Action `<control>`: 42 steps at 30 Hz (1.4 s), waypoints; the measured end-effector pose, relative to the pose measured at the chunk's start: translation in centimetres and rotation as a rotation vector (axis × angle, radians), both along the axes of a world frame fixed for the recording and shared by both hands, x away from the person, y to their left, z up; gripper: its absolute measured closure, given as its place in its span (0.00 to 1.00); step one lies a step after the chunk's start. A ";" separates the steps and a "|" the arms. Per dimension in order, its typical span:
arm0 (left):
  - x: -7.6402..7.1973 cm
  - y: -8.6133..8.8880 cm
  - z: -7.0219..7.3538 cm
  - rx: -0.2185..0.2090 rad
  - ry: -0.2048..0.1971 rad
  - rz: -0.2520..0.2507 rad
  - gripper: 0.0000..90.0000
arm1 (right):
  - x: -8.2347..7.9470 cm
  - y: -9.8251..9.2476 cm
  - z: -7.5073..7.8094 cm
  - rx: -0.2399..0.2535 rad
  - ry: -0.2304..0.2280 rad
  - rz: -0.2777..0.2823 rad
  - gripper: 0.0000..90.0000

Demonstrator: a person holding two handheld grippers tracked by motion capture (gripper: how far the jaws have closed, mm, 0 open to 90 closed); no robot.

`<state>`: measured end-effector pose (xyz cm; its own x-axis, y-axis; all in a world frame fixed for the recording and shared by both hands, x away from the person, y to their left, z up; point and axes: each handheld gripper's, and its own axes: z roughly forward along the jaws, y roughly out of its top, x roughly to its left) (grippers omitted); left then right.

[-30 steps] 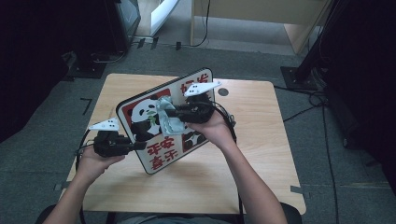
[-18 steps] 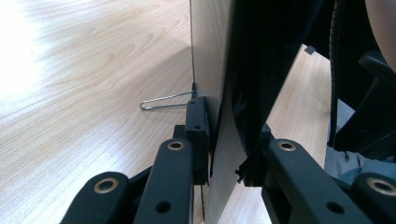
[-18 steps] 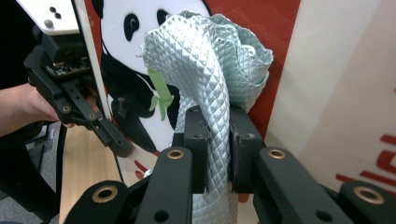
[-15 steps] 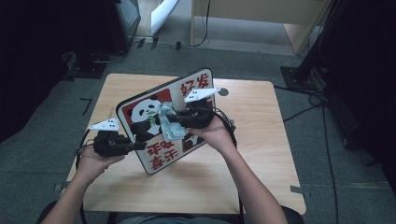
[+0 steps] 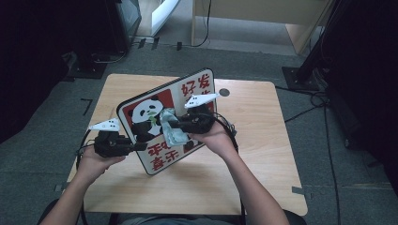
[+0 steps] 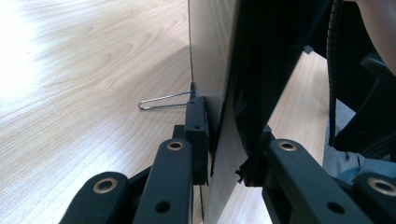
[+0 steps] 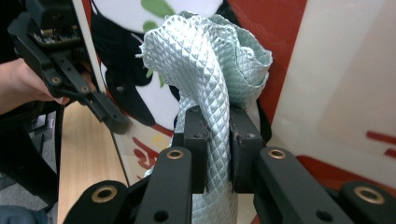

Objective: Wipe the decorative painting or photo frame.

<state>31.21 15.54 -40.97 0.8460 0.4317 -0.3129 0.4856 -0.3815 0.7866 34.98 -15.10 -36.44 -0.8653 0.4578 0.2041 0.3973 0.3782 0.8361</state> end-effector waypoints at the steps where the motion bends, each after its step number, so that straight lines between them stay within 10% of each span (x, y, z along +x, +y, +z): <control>1: 0.0 0.0 0.0 0.000 0.000 -0.001 0.87 | 0.0 0.0 0.0 0.000 0.000 0.000 0.89; 42: 0.3 0.0 0.0 -0.005 0.015 -0.015 0.86 | -2.0 0.1 -6.1 -0.094 0.092 0.000 0.89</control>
